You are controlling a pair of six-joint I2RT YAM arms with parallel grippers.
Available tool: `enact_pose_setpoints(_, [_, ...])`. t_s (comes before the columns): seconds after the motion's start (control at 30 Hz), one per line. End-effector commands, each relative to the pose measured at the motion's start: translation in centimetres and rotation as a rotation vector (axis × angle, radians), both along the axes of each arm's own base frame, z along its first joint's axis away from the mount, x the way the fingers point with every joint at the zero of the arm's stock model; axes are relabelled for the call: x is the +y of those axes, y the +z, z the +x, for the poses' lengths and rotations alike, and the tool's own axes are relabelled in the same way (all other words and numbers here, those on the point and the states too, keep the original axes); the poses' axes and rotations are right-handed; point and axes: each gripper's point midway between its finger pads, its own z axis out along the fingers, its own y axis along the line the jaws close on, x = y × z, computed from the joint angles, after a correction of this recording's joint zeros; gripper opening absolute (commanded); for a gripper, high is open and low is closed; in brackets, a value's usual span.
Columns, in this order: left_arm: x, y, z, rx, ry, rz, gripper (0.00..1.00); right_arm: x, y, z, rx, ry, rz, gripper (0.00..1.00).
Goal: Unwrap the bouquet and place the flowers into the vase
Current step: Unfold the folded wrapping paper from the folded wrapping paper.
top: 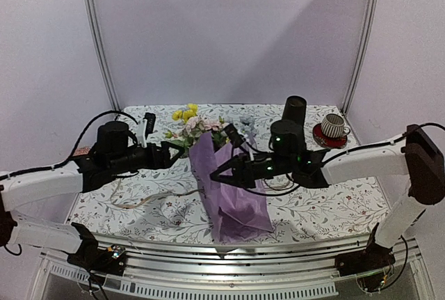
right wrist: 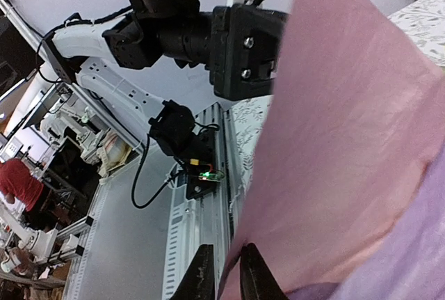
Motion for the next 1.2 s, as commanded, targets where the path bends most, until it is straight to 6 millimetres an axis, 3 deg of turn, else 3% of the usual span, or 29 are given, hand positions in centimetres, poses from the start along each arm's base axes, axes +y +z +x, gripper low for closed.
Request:
enact_pose_setpoints(0.0, [2.4,-0.3,-1.4,0.025,0.050,0.069,0.92,4.4,-3.1,-2.1,-0.048,0.070,-0.120,0.20])
enact_pose_setpoints(0.1, [2.7,0.5,-2.0,0.016,0.044,0.074,0.92,6.8,-5.5,-2.4,-0.128,0.048,-0.274,0.31])
enact_pose_setpoints(0.17, [2.9,0.8,-2.2,0.014,0.043,0.076,0.92,7.2,-6.5,-2.1,-0.184,0.020,-0.349,0.39])
enact_pose_setpoints(0.4, [3.5,1.9,-2.6,-0.011,0.055,0.079,0.92,5.2,-5.1,-0.6,-0.256,-0.102,-0.367,0.61])
enact_pose_setpoints(0.73, [6.9,4.7,-2.4,-0.076,0.195,0.161,0.92,3.2,-7.0,0.4,-0.289,-0.177,-0.463,0.66])
enact_pose_setpoints(0.9, [9.5,7.1,-3.1,-0.160,0.304,0.110,0.92,1.8,-5.0,1.3,-0.318,-0.282,-0.390,0.70])
enact_pose_setpoints(1.17, [9.7,9.7,-4.3,-0.260,0.280,0.035,0.92,0.4,-3.2,1.9,-0.357,-0.357,-0.353,0.75])
